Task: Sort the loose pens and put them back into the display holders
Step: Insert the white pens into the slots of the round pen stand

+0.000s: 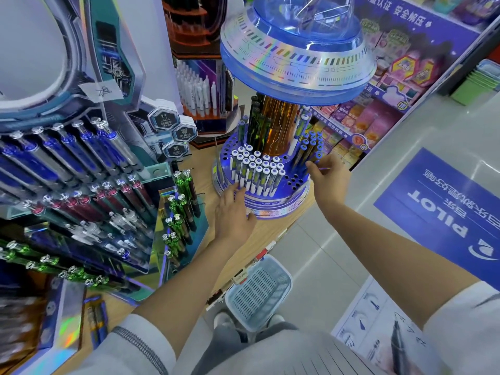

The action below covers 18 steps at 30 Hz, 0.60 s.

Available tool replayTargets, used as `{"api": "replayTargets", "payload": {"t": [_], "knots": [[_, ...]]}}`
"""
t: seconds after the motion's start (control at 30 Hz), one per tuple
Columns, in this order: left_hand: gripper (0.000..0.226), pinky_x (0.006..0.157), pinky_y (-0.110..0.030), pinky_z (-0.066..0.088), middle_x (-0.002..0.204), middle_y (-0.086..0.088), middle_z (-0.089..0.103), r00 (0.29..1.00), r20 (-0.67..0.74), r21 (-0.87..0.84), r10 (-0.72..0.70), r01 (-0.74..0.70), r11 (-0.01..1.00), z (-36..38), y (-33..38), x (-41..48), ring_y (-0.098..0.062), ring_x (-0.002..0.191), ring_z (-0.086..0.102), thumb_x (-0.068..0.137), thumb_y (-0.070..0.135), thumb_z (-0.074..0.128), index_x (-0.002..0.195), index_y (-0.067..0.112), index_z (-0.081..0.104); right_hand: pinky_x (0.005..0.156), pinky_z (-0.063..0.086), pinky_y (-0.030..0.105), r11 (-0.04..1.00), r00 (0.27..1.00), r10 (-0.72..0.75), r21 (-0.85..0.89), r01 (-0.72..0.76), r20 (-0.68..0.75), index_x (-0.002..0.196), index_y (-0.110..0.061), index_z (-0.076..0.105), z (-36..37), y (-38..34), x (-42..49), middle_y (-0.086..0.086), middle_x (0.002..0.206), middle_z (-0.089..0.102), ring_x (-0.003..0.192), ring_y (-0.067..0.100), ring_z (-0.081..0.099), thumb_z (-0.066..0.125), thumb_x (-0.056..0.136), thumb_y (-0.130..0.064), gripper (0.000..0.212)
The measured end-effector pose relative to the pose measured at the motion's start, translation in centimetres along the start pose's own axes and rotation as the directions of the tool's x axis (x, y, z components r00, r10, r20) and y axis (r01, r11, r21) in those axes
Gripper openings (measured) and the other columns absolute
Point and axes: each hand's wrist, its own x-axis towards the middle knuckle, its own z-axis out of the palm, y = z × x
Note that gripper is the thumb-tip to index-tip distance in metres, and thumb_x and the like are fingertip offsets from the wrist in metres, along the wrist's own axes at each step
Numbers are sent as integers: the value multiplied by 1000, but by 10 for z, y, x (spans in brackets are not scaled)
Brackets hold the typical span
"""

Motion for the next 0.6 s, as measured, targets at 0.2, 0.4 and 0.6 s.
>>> {"api": "replayTargets", "payload": {"t": [0.2, 0.4, 0.6], "knots": [[66, 111, -39, 28, 150, -6, 27, 1000, 10, -8, 0, 0, 1000, -1, -2, 1, -24, 139, 26, 86, 22, 63, 144, 14, 35, 69, 58, 39, 998, 999, 35, 52, -35, 3, 83, -22, 59, 4, -2, 3, -5, 76, 64, 72, 17, 67, 75, 83, -27, 16], [66, 112, -39, 28, 151, -6, 26, 1000, 18, -1, -6, 6, 1000, -1, 0, 1, -24, 140, 26, 86, 23, 63, 145, 15, 34, 60, 42, 13, 1000, 999, 5, 18, -6, 40, 101, -15, 65, 3, 1, -4, -8, 85, 64, 73, -1, 57, 72, 86, -28, 22], [56, 109, -39, 32, 145, -8, 36, 997, -65, -35, -41, 39, 999, -2, 10, -9, -25, 134, 34, 88, 19, 60, 140, 13, 41, 65, 51, 22, 989, 982, -123, 104, 109, 143, 96, -19, 63, -10, -2, -17, -6, 83, 65, 75, 9, 63, 67, 89, -26, 10]]}}
